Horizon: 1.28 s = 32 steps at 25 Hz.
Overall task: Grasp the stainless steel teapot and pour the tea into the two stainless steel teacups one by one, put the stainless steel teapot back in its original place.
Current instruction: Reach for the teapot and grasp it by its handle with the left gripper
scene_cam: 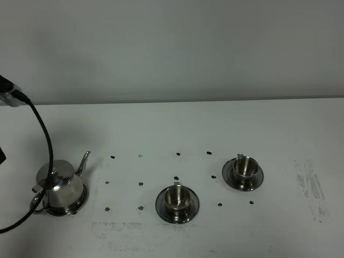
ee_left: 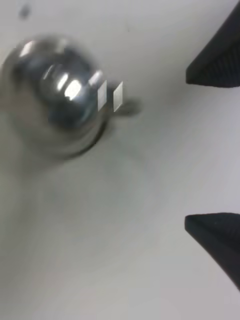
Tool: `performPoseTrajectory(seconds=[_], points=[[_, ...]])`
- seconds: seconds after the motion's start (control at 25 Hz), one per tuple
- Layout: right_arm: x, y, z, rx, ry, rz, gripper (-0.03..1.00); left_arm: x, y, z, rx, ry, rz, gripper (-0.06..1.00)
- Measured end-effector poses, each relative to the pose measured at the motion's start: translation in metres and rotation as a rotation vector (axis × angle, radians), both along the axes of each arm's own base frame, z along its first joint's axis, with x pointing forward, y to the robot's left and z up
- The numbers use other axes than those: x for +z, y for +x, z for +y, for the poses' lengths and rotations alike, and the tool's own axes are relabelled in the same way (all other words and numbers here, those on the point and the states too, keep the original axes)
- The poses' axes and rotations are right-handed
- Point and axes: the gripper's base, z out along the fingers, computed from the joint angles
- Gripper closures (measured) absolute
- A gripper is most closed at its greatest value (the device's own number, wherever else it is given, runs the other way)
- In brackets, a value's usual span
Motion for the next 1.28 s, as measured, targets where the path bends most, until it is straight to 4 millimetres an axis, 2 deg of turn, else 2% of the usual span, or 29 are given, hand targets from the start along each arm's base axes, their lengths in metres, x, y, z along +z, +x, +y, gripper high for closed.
performPoseTrajectory(seconds=[0.12,0.2,0.44,0.6,0.72,0.92,1.12,1.28], points=[[0.000,0.000,0.000,0.000,0.000,0.000,0.63,0.022,-0.022,-0.014,-0.045,0.028,-0.052,0.40],[0.000,0.000,0.000,0.000,0.000,0.000,0.63,0.025,-0.036,-0.023,-0.069,0.035,-0.100,0.40],[0.000,0.000,0.000,0.000,0.000,-0.001,0.63,-0.002,-0.082,-0.030,-0.091,0.028,-0.144,0.40],[0.000,0.000,0.000,0.000,0.000,-0.001,0.63,-0.020,-0.093,-0.029,-0.085,0.020,-0.135,0.40],[0.000,0.000,0.000,0.000,0.000,0.000,0.63,-0.026,-0.093,-0.026,-0.033,0.004,-0.122,0.40],[0.000,0.000,0.000,0.000,0.000,0.000,0.63,-0.038,-0.079,-0.023,0.031,-0.010,-0.126,0.40],[0.000,0.000,0.000,0.000,0.000,0.000,0.63,-0.054,-0.056,-0.021,0.051,-0.022,-0.058,0.40],[0.000,0.000,0.000,0.000,0.000,0.000,0.63,-0.058,-0.036,-0.019,0.042,-0.029,0.003,0.40]])
